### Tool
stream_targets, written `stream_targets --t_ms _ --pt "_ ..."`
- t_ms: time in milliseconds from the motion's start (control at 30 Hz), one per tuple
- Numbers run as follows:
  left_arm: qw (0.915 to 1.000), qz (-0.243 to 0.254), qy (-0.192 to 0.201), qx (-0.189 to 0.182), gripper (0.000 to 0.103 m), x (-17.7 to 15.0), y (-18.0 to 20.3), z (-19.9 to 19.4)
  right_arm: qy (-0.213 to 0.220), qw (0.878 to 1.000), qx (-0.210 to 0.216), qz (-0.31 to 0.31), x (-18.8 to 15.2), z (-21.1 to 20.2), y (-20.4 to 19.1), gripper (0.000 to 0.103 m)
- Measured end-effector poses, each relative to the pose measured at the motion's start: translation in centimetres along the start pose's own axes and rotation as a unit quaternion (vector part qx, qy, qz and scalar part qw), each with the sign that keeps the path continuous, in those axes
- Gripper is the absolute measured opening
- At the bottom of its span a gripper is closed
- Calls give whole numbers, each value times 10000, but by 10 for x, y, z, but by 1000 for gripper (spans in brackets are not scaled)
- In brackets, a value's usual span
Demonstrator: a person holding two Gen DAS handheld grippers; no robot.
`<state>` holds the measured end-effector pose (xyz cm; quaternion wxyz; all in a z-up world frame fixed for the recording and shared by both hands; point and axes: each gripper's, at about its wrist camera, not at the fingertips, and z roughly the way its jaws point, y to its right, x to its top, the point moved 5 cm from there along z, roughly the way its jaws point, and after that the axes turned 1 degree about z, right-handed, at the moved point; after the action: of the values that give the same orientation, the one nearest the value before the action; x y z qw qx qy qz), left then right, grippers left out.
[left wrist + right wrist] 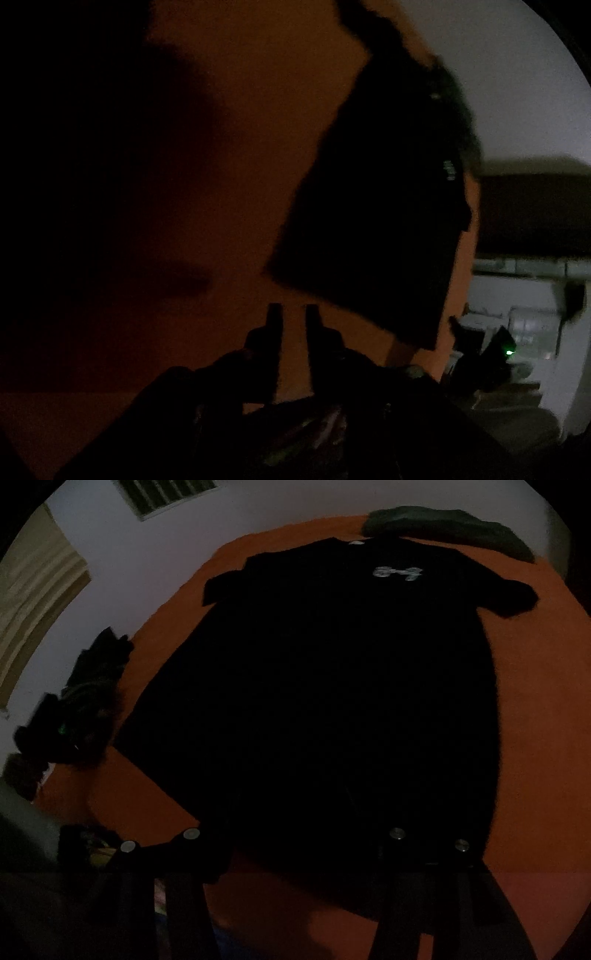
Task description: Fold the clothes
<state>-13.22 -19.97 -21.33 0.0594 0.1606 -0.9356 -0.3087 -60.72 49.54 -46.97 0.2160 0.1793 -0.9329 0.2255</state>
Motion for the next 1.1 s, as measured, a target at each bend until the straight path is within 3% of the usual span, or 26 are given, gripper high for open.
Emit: stream_targets --t_ms 33,100,167,300,433,633,667,700,733,767,867,967,1100 --pt "9997 226 34 46 49 8 10 -2 27 9998 -96 163 0 -5 11 53" --pt "9979 633 10 153 61 29 25 6 81 9983 -287 492 -1 -16 32 53" --pt "9958 888 -117 167 61 46 35 20 122 9942 -404 985 -13 -28 61 53" --pt "9956 823 -405 196 62 54 31 52 224 9770 -547 2047 -39 -54 118 53" --pt "9956 781 -492 188 61 48 26 70 282 9532 -125 3008 -69 -59 147 53" --pt "9972 590 -395 238 61 38 18 73 -123 9360 548 3475 -87 -29 155 53" --pt "9974 594 -329 255 61 37 16 71 -133 9331 643 3535 -87 -25 157 40" --pt "9975 597 -262 274 47 36 13 70 -143 9301 738 3596 -88 -21 158 25" --pt "9972 592 -191 418 4 35 10 68 -175 9276 781 3649 -87 -18 159 5" --pt "9975 456 -193 500 6 33 8 69 -199 9267 742 3679 -86 -19 160 4" --pt "9999 -66 -70 79 5 25 -1 54 -122 9269 591 3704 -85 -35 163 4" --pt "9999 77 -101 48 5 19 3 53 -48 9169 549 3953 -93 -53 169 3" --pt "9995 -32 -245 198 5 19 -14 72 -364 9038 53 4265 -123 -41 189 0"
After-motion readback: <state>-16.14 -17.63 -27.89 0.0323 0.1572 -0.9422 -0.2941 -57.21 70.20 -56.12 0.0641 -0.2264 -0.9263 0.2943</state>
